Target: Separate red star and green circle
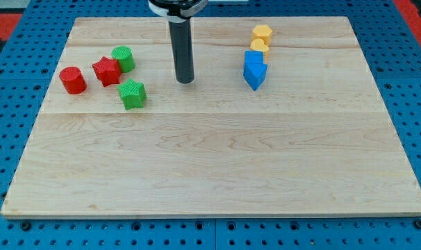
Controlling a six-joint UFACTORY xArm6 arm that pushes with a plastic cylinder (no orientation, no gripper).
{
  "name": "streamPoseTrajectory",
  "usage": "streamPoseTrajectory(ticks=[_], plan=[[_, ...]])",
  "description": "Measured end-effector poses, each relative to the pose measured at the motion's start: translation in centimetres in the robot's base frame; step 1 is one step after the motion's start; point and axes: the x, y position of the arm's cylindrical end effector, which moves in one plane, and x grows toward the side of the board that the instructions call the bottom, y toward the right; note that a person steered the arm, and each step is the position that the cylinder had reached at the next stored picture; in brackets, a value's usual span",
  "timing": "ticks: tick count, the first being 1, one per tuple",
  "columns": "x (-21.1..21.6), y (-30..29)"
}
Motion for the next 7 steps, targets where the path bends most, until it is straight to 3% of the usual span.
streamPoseTrajectory(ticks=[1, 2, 3, 5, 6, 7], plan=[[-0.3, -1.7], [-5.2, -5.6], [-6.6, -11.4], [-8.4, -13.1], [-6.9, -22.1], [-2.2, -19.3]])
